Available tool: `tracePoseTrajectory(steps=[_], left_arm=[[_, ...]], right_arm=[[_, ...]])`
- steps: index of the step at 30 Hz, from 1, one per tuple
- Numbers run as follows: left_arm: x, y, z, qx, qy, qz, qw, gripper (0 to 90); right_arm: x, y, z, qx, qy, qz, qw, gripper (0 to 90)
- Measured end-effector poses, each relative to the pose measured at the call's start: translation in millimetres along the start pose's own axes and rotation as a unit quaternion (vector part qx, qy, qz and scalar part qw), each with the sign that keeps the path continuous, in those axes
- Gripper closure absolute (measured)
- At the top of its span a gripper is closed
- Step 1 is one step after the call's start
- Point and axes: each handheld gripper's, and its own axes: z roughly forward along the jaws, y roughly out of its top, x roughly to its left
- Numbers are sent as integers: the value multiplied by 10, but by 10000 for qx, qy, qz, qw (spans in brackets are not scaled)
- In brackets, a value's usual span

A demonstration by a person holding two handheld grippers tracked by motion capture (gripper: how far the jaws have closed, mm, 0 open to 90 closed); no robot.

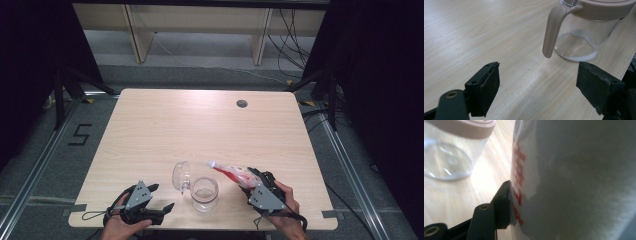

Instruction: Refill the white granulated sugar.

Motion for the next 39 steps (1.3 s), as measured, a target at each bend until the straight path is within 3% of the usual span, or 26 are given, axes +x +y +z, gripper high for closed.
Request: tracePoseTrajectory(steps=[2, 4, 5, 8, 10, 15, 16, 17, 18, 19, 20, 21, 22, 23, 25, 27, 28, 29, 31, 32, 34, 35, 36, 39], left_arm=[[3, 3, -2, 12, 4, 54, 10000, 187], [4, 3, -4, 11, 13, 53, 10000, 187], [7, 1, -2, 14, 23, 40, 10000, 187], [-5, -5, -1, 22, 34, -64, 10000, 187], [-5, -5, -1, 25, 33, -57, 10000, 187], [-6, -6, 2, 2, 32, -81, 10000, 186], [-4, -5, 0, 12, 39, -69, 10000, 187], [-3, -6, 0, 21, 40, -62, 10000, 186], [-6, -6, 3, 9, 25, -76, 10000, 187], [-15, -8, 10, -21, 17, -142, 9999, 187], [4, -6, -1, 83, 62, -20, 9999, 187], [-7, -7, 4, 27, 31, -81, 10000, 187], [-7, -7, 2, 26, 32, -75, 10000, 187], [-3, -4, 0, 23, 43, -40, 10000, 187], [-12, -7, 10, -34, 28, -132, 9999, 186], [-11, -7, 10, -36, 30, -123, 9999, 187], [-10, -7, 9, -32, 28, -112, 9999, 186], [-6, -6, 2, 7, 34, -81, 10000, 187], [-8, -6, 4, -36, 25, -128, 9999, 186], [-3, -5, -1, -33, 28, -126, 9999, 186], [9, -3, -10, 18, 21, -90, 10000, 186], [7, -6, -6, -7, 42, -87, 10000, 187], [-1, -7, 2, -42, 37, -131, 9999, 186], [-8, -6, 1, -29, 42, -131, 9999, 187]], right_arm=[[38, 40, -58, 56, -105, -192, 9997, 438], [75, 86, -96, 179, -294, -703, 9969, 440], [80, 118, -114, 226, -376, -1086, 9931, 441], [121, 152, -162, 265, -428, -1072, 9930, 442], [144, 194, -170, 320, -565, -1587, 9852, 443], [223, 230, -200, 377, -679, -1996, 9768, 445], [193, 259, -210, 395, -783, -2388, 9671, 445], [223, 246, -207, 435, -805, -2288, 9692, 446], [231, 262, -216, 500, -841, -2492, 9635, 446], [246, 256, -220, 510, -939, -2494, 9625, 446], [219, 290, -222, 539, -888, -2852, 9528, 446], [207, 301, -223, 507, -936, -2959, 9493, 447], [212, 295, -221, 524, -941, -2898, 9510, 447], [241, 260, -214, 530, -946, -2602, 9594, 447], [231, 256, -215, 561, -945, -2729, 9557, 448], [240, 241, -223, 603, -1003, -2700, 9557, 448], [232, 246, -227, 608, -1009, -2786, 9531, 449], [218, 254, -228, 570, -1026, -2943, 9485, 449], [223, 252, -235, 608, -1060, -2915, 9487, 449], [195, 283, -242, 608, -1057, -3186, 9400, 450], [202, 277, -242, 625, -1103, -3175, 9398, 450], [204, 277, -240, 645, -1122, -3232, 9374, 450], [219, 258, -235, 652, -1132, -3146, 9402, 450], [226, 262, -241, 766, -1169, -3361, 9314, 451]])
